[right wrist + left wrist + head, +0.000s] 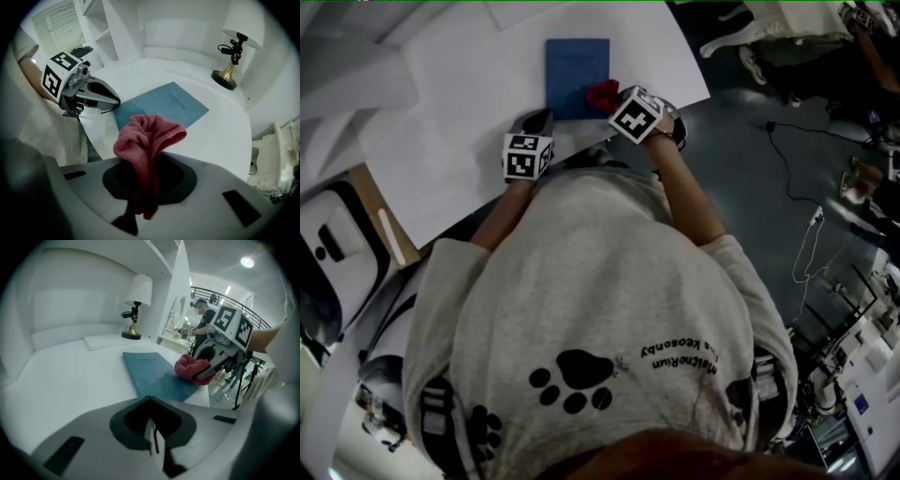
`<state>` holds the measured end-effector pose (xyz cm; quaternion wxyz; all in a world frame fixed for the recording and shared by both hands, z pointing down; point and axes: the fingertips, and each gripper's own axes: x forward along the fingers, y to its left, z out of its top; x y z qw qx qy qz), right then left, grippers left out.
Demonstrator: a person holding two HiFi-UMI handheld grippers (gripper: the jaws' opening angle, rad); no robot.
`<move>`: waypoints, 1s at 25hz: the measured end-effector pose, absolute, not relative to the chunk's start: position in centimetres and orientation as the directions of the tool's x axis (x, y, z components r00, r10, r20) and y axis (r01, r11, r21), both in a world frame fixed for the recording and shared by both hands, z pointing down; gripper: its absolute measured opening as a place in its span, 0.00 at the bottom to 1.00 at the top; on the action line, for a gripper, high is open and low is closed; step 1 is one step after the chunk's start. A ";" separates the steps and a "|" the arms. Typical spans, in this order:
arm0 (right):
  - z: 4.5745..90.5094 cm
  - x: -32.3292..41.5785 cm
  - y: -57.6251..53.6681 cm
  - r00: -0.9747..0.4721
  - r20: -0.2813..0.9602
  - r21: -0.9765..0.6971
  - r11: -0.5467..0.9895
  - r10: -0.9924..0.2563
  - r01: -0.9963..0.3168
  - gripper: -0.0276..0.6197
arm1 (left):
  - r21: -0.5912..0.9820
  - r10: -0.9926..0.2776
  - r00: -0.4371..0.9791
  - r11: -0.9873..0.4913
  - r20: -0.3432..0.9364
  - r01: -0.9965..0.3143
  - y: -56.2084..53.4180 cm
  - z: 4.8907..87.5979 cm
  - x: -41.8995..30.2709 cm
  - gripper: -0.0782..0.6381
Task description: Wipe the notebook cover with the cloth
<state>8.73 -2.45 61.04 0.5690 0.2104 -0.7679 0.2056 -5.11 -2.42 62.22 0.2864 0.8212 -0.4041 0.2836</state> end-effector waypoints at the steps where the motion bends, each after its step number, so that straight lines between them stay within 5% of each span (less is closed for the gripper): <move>1: 61.1 9.0 -2.4 -0.259 0.962 -0.074 0.824 -0.090 -0.561 0.15 | 0.242 -0.502 0.512 -0.508 0.697 -0.827 -2.4 62.2 -5.1 0.13; 25: 57.1 4.1 -5.0 -0.348 0.926 -0.040 0.878 -0.147 -0.477 0.15 | 0.234 -0.500 0.518 -0.523 0.694 -0.819 -2.5 62.0 -5.0 0.13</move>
